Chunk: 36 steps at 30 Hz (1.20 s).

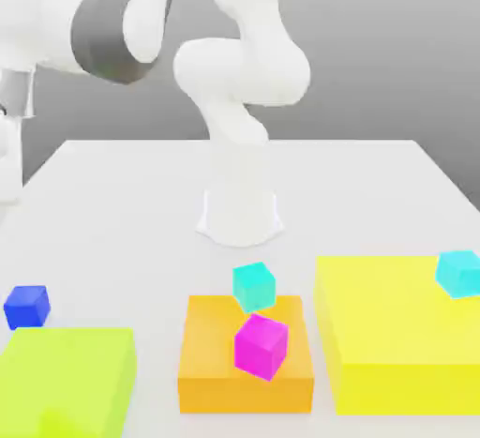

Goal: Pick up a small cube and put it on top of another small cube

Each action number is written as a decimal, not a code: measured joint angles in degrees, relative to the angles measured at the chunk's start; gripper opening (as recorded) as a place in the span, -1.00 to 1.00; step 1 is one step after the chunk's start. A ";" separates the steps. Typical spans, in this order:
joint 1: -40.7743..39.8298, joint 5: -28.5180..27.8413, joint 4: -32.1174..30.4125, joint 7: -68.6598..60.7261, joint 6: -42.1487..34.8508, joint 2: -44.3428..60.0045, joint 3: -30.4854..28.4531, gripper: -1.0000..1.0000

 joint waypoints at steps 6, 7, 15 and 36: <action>-6.61 6.99 -3.29 2.51 6.08 12.91 -1.94 0.00; -7.44 8.53 -3.17 1.79 7.47 15.04 -1.27 0.00; -12.55 14.21 -1.39 -2.12 14.81 24.65 4.65 -1.00; 16.15 5.37 -1.80 0.72 -4.38 3.47 17.79 -1.00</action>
